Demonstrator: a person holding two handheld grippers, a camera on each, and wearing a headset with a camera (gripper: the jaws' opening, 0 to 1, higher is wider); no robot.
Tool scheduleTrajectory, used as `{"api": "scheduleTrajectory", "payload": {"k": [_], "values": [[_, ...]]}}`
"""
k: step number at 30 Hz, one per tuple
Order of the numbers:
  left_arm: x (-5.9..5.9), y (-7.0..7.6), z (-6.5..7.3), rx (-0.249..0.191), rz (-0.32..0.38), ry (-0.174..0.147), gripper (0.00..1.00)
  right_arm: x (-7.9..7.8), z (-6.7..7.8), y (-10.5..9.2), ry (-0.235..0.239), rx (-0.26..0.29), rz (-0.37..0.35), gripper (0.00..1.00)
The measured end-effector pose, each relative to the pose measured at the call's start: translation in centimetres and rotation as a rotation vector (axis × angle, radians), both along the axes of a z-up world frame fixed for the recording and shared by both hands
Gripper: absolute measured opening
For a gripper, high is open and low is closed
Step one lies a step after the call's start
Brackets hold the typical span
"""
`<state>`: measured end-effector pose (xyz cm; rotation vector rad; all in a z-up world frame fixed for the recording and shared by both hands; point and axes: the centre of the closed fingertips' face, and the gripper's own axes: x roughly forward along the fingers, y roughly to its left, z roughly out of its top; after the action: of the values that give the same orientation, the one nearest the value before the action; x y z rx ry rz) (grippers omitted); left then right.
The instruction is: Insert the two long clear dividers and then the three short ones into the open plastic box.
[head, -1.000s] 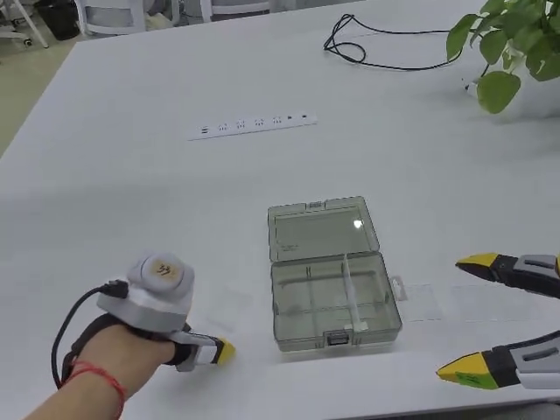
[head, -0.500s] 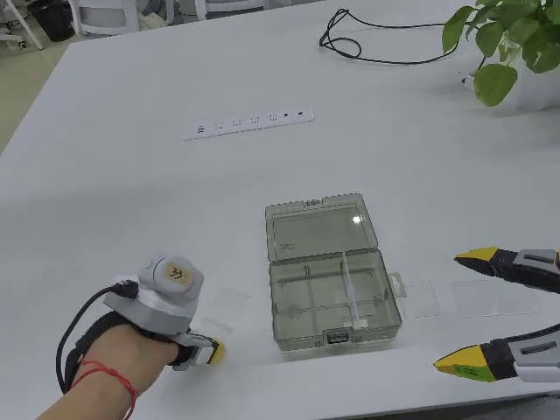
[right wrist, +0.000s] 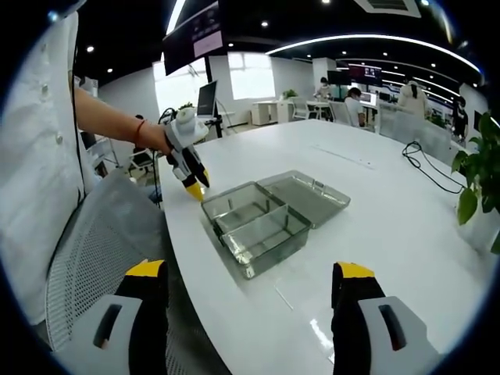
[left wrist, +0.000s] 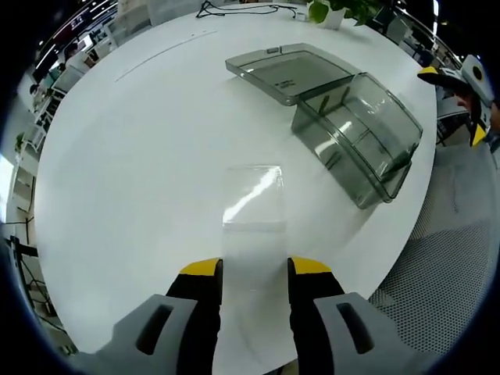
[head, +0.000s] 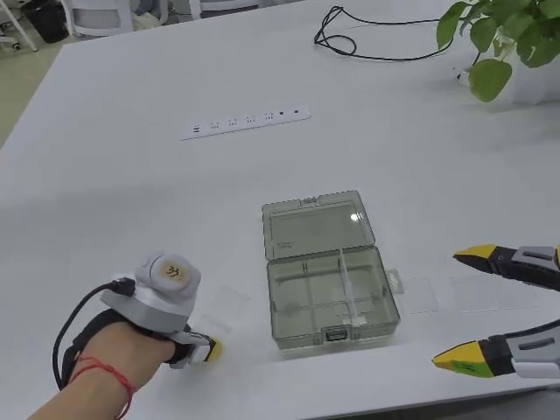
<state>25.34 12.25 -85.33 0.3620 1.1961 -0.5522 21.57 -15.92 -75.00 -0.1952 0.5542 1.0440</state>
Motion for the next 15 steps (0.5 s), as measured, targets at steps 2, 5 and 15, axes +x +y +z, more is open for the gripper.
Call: {"api": "scheduleTrajectory", "payload": {"k": [2, 5, 15], "values": [[0.05, -0.05, -0.05, 0.011, -0.01, 0.001, 0.32, -0.08, 0.0, 0.0, 0.0, 0.001, -0.002, 0.87], [0.11, -0.02, -0.07, 0.024, -0.013, 0.006, 0.32, -0.2, -0.04, -0.03, 0.0, 0.0, -0.001, 0.87], [0.16, 0.08, 0.09, -0.014, 0.007, -0.001, 0.31, -0.43, -0.24, -0.23, 0.009, -0.009, -0.004, 0.87]]}}
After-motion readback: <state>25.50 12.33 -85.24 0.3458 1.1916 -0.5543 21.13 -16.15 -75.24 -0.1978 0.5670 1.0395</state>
